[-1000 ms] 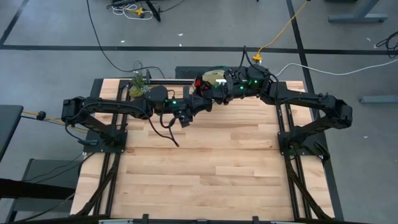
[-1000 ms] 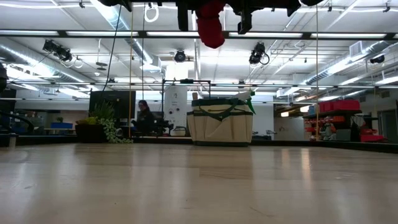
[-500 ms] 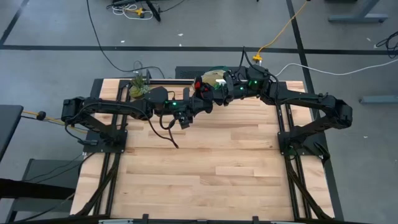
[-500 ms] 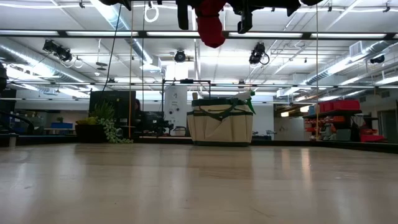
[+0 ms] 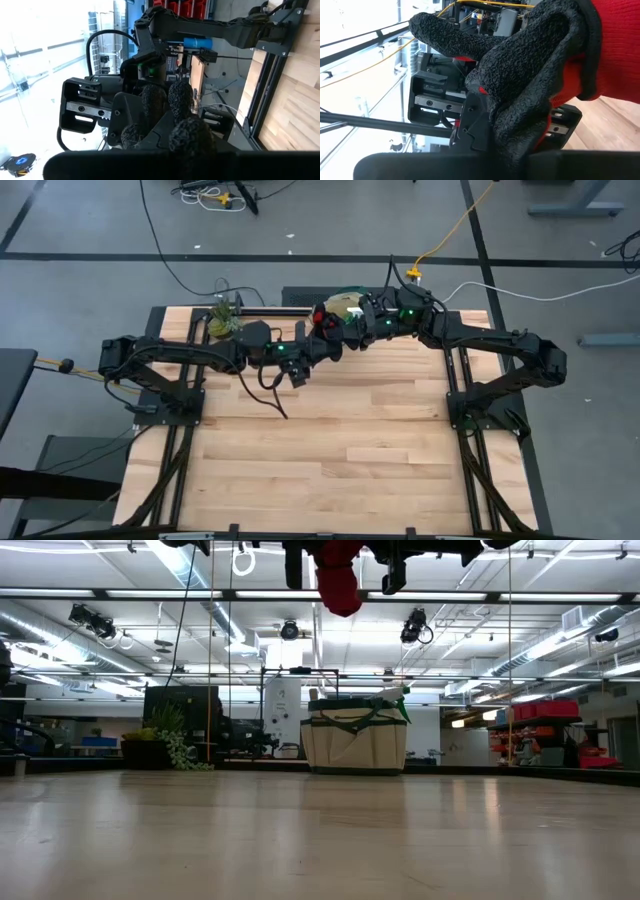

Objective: Pick & Place Garden tools in Gardening bag
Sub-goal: Put the red gloves into the white gardening bag

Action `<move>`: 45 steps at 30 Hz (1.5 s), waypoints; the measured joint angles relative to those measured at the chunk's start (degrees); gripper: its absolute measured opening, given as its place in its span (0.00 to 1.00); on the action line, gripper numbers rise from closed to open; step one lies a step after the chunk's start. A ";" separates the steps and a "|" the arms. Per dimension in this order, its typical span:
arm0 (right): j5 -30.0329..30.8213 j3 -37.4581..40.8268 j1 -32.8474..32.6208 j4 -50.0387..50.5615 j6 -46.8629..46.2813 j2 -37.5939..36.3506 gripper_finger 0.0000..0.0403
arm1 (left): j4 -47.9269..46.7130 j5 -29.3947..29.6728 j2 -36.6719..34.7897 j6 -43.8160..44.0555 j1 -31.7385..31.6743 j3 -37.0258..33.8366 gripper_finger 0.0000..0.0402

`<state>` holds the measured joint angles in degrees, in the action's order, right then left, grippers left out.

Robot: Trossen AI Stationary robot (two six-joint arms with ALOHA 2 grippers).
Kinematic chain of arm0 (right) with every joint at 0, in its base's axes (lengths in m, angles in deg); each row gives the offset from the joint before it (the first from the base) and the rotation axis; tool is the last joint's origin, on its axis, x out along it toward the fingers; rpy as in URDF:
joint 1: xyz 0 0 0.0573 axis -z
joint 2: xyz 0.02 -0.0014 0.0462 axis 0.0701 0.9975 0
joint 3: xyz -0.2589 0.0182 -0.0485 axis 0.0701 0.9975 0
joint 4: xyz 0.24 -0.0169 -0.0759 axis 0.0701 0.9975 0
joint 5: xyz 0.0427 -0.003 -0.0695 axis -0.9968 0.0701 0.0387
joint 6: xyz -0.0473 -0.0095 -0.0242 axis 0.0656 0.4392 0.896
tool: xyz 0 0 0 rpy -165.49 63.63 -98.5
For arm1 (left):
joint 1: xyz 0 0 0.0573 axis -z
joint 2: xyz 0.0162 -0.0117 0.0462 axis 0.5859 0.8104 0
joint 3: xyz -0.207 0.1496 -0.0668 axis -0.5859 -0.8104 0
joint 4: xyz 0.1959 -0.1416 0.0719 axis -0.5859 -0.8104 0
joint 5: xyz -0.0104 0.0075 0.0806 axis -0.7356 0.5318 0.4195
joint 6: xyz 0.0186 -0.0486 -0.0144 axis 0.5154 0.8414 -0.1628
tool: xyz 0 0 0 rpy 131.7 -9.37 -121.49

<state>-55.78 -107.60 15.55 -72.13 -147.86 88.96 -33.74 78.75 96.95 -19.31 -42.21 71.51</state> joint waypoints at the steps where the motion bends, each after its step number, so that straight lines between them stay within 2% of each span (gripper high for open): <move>1: 0.00 0.00 0.00 0.00 0.02 0.00 0.09 | -0.12 0.19 0.00 0.00 0.18 0.00 0.02; 13: -1.20 0.00 0.04 2.45 -1.81 -0.04 0.29 | -0.33 0.84 0.00 1.97 0.24 0.00 0.02; 19: -1.78 0.00 0.26 2.67 -2.11 -0.04 0.36 | -0.29 1.74 -0.02 4.63 0.24 0.00 0.02; 33: -4.10 0.00 2.14 2.92 -1.72 -1.11 0.34 | -0.21 4.58 -0.13 5.50 0.15 0.00 0.02; 45: -2.50 0.00 4.69 17.12 4.71 -7.13 0.32 | -0.75 5.52 -0.15 6.12 0.15 0.00 0.02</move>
<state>-58.27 -107.60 20.24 -55.01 -143.15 81.83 -34.49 84.27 96.79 -13.19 -42.06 71.51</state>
